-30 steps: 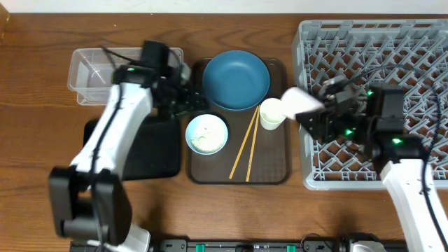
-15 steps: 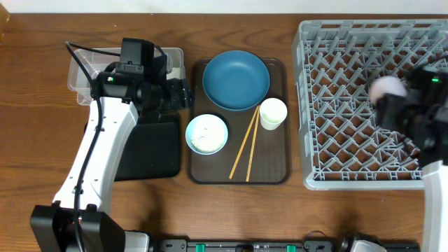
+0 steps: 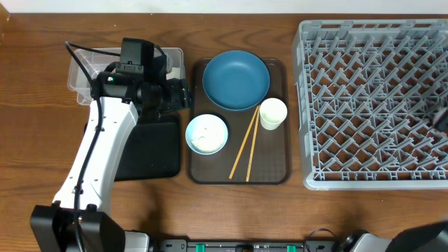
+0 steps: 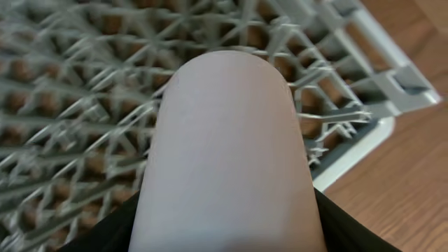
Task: Sort waste into correct bins and load items into the dishwasher rack
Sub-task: 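Carry the pink cup with the right gripper into the dish rack, then reach the left gripper to the white cup and grasp it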
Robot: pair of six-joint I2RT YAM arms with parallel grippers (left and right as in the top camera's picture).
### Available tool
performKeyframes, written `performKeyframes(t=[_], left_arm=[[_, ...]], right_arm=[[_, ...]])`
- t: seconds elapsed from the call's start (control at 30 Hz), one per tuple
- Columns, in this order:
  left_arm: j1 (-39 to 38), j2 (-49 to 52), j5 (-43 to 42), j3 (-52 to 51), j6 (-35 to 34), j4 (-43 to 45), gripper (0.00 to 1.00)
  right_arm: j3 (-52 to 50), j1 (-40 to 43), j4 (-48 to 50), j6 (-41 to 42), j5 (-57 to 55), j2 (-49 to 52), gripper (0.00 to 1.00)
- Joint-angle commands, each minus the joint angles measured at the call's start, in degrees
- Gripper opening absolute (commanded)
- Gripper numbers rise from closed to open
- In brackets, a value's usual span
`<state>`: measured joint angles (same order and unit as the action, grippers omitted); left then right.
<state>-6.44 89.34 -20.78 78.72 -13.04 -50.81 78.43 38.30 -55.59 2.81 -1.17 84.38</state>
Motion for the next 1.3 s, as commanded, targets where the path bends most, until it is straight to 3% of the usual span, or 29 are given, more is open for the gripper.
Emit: performKeyframes(t=[0.0, 0.3, 0.37, 0.5, 0.7, 1.0, 1.27], left_arm=[[0.15, -0.39, 0.52, 0.15, 0.98, -0.15, 0.74], [0.11, -0.39, 0.52, 0.15, 0.98, -0.17, 0.74], [0.09, -0.39, 0.52, 0.15, 0.98, -0.17, 0.74], [0.09, -0.39, 0.52, 0.15, 0.98, -0.15, 0.74], [0.09, -0.39, 0.52, 0.15, 0.98, -0.17, 0.75], [-0.85, -0.37, 0.48, 0.15, 0.98, 0.28, 0.75], [-8.44, 1.20, 0.52, 0.15, 0.98, 7.82, 0.75]], right_arm=[[1.38, 2.99, 0.76, 1.73, -0.96, 3.23, 0.01], [1.38, 6.54, 3.45, 3.21, -0.17, 10.71, 0.07], [1.38, 6.54, 3.74, 3.19, 0.13, 11.91, 0.22], [1.38, 6.54, 3.54, 3.21, 0.63, 13.40, 0.65], [1.38, 6.54, 4.17, 3.21, 6.08, 13.55, 0.99], [4.50, 6.32, 3.13, 3.41, 17.33, 9.18, 0.99], [4.87, -0.33, -0.72, 0.20, 25.16, 0.94, 0.99]])
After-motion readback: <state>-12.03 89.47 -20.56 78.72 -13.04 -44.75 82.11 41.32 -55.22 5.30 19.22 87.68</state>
